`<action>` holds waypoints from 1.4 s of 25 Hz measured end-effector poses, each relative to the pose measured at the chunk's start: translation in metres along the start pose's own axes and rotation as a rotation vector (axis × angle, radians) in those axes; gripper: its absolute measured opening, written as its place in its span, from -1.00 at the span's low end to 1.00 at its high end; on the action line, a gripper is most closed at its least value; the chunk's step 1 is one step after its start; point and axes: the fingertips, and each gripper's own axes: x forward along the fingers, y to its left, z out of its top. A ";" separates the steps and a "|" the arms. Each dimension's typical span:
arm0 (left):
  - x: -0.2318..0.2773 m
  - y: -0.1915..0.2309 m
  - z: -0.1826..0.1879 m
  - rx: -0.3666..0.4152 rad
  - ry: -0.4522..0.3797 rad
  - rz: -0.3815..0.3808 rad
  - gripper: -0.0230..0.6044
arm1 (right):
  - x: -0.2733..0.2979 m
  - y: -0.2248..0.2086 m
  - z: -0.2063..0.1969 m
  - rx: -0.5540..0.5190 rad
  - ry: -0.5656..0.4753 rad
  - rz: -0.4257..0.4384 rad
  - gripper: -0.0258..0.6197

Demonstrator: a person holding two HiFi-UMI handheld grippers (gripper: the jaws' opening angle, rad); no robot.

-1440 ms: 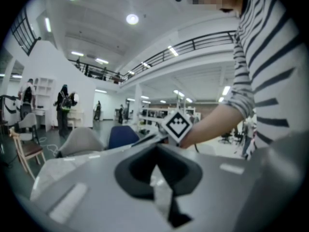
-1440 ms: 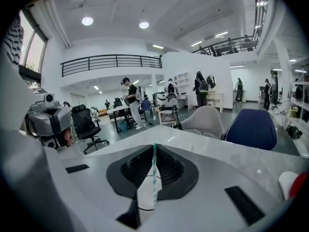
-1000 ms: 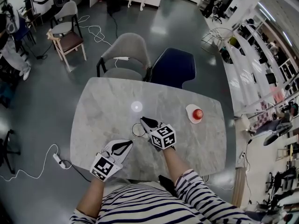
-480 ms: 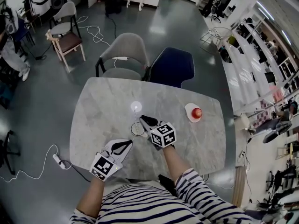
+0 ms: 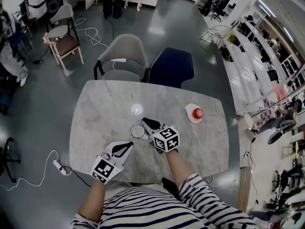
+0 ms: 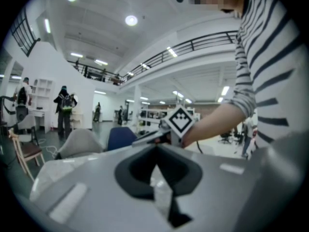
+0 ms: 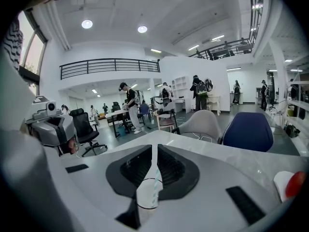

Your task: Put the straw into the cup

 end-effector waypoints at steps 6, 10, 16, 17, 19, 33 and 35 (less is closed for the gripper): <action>0.002 -0.001 0.004 0.003 -0.008 0.000 -0.90 | -0.021 0.003 0.014 0.002 -0.066 -0.020 -0.83; 0.002 0.001 0.004 0.005 -0.015 0.000 -0.90 | -0.033 0.007 0.023 0.005 -0.115 -0.032 -0.83; 0.003 -0.003 0.008 0.005 -0.025 -0.020 -0.90 | -0.058 0.016 0.035 -0.010 -0.167 -0.049 -0.84; 0.004 -0.004 0.008 0.007 -0.025 -0.024 -0.90 | -0.063 0.018 0.036 -0.014 -0.174 -0.053 -0.84; 0.004 -0.006 0.009 0.011 -0.023 -0.030 -0.90 | -0.075 0.022 0.039 -0.021 -0.190 -0.058 -0.84; -0.004 -0.014 0.030 0.043 -0.043 -0.041 -0.90 | -0.138 0.054 0.044 -0.049 -0.275 -0.089 -0.84; -0.007 -0.016 0.034 0.047 -0.058 -0.045 -0.90 | -0.145 0.058 0.042 -0.052 -0.278 -0.090 -0.85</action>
